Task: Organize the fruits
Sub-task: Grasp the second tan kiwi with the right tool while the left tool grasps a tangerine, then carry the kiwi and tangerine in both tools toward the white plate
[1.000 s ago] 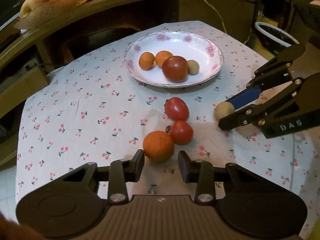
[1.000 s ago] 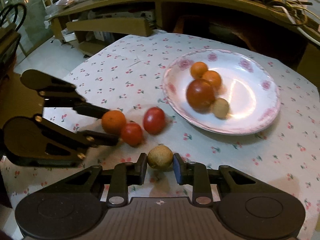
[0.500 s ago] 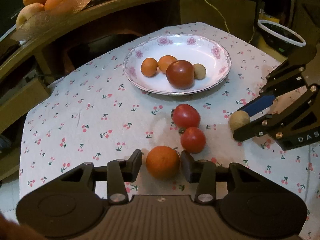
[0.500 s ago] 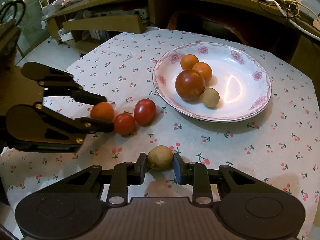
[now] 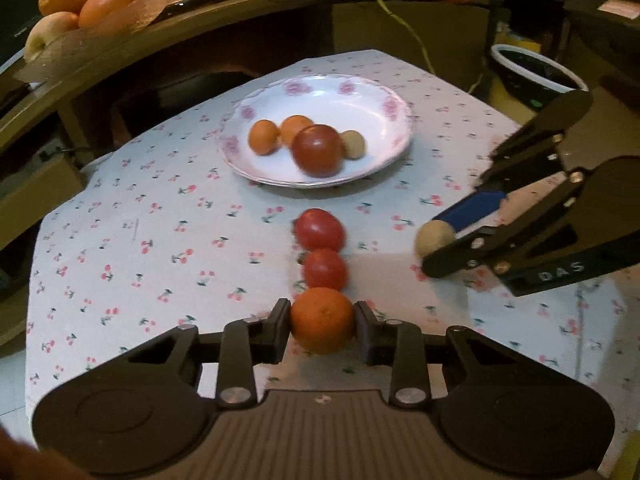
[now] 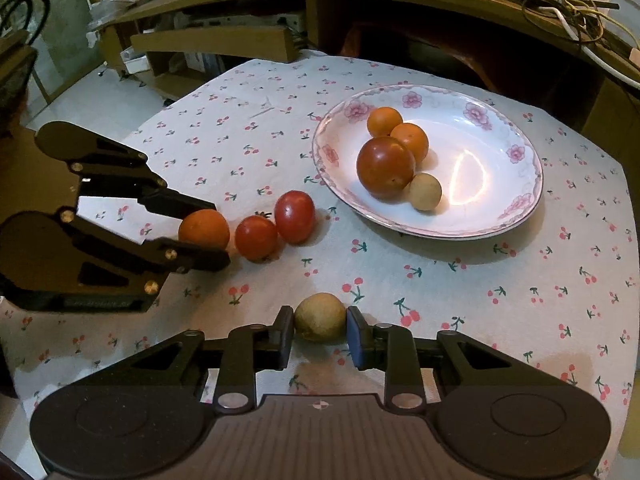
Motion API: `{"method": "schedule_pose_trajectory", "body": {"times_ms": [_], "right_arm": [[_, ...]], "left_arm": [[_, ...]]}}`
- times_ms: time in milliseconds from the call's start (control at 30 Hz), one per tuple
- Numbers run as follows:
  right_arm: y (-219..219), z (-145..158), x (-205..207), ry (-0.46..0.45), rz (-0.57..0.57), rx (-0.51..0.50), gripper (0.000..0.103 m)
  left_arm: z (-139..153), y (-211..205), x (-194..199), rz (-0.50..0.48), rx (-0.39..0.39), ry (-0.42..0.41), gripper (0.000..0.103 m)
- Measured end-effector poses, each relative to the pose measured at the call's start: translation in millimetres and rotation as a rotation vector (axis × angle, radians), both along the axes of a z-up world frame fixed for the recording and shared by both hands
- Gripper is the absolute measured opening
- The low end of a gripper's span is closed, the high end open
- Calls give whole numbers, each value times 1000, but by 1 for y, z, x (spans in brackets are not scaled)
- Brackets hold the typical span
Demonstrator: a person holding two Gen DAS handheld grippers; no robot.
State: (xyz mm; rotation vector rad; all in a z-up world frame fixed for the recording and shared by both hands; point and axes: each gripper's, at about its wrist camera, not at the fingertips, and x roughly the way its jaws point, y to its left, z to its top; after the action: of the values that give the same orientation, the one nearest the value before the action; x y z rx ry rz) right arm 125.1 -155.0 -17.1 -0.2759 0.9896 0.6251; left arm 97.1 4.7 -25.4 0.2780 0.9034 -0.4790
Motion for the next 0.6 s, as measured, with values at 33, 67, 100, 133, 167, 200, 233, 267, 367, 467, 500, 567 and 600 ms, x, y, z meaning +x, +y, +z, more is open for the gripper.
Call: {"method": "schedule_pose_trajectory", "body": {"times_ms": [33,67,100,133,167,200,233,267,367,467,500,567,600], "right_arm": [[0,0,-1,-1,6,-2,28],[1,-1,-3,-1,11,-7,28],[2,-3,-4,-1,14,-15,28],[2,-4,-5,-2,15,-18,28],[2,-5,-5,-9,22,-20,28],[3,-4,-5,-11,27,-22,28],[2,-4,-4,-7,24,-19,28],[1,-5,-3,-2,22,-16,28],[-1,-5,-3,-3,21,-9,30],[-1,-5,-4,-6,25,-9,31],[-1,-5,-4,-6,25,-9,31],[-1,-5,-4,-6,23,-10,31],[-1,-5,-4,-7,22,-9,33]], "left_arm": [[0,-1,-2,-5,0,3,38],[-2,-1,-2,-8,2,8,38],[-4,-2,-2,-11,5,17,39],[-6,-3,-2,-15,10,24,39],[-7,-4,-3,-18,12,26,39],[-7,-4,-3,-21,10,21,39],[-7,-4,-3,-23,11,21,39],[-7,-4,-3,-27,14,21,40],[-7,-4,-3,-29,19,24,46],[-7,-5,-5,-32,32,15,49],[-6,-5,-5,-34,34,14,49],[-6,-5,-5,-35,34,16,50],[-7,-5,-5,-34,34,16,50]]}}
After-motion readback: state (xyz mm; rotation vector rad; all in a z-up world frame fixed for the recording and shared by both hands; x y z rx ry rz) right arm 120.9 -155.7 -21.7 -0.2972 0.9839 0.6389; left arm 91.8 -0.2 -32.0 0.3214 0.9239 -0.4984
